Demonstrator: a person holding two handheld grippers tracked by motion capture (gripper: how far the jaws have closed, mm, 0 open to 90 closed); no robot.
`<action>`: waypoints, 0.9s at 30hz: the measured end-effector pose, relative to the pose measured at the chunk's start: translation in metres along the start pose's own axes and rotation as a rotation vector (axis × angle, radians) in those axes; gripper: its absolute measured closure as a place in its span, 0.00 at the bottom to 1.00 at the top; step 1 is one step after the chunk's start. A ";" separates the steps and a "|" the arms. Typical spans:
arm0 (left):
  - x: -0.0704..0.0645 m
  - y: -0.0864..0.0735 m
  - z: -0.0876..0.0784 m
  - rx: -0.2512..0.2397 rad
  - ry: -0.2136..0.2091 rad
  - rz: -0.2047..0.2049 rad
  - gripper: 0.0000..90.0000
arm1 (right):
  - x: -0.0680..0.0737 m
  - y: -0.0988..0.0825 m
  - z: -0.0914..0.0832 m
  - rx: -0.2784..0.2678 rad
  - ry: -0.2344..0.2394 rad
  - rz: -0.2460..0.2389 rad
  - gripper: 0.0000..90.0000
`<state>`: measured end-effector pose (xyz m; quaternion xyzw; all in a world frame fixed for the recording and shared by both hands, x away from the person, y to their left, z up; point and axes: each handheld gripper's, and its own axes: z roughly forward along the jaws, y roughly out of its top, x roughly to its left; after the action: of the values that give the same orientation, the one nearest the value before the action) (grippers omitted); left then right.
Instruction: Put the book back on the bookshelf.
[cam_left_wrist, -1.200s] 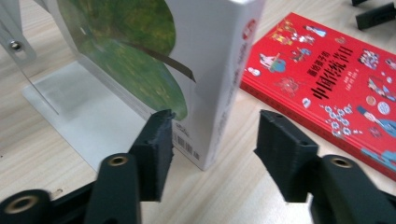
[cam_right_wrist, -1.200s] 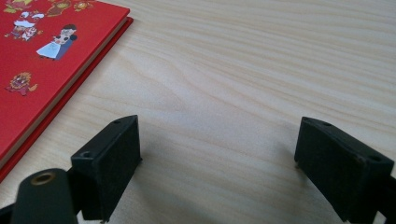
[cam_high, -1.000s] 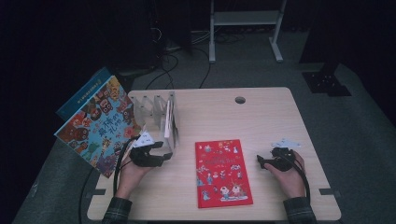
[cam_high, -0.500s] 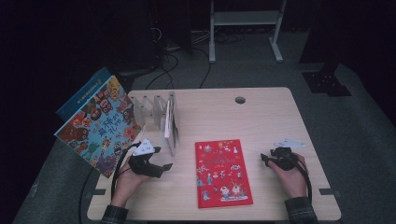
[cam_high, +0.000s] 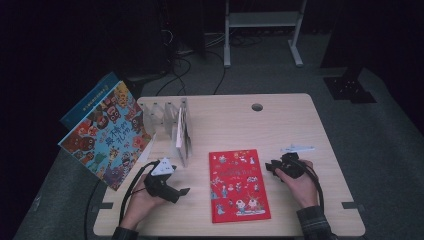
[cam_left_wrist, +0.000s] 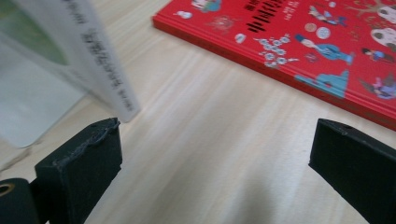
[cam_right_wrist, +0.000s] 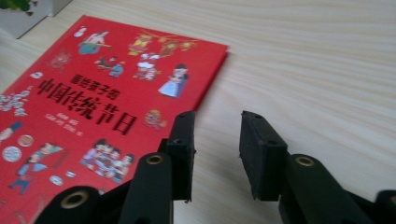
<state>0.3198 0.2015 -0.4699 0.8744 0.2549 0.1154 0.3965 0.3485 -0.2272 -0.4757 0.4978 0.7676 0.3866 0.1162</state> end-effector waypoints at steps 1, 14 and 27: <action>-0.001 0.000 0.001 0.000 -0.008 -0.001 0.01 | 0.001 0.001 0.002 0.001 0.012 0.003 0.74; -0.014 0.006 0.009 0.002 -0.061 0.028 0.01 | 0.013 0.016 0.032 0.064 0.050 0.007 0.77; -0.022 0.009 0.016 0.008 -0.069 0.027 0.01 | 0.032 0.037 0.056 0.097 0.063 -0.054 0.76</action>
<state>0.3115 0.1744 -0.4737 0.8828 0.2298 0.0894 0.3998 0.3899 -0.1652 -0.4803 0.4694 0.8019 0.3613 0.0780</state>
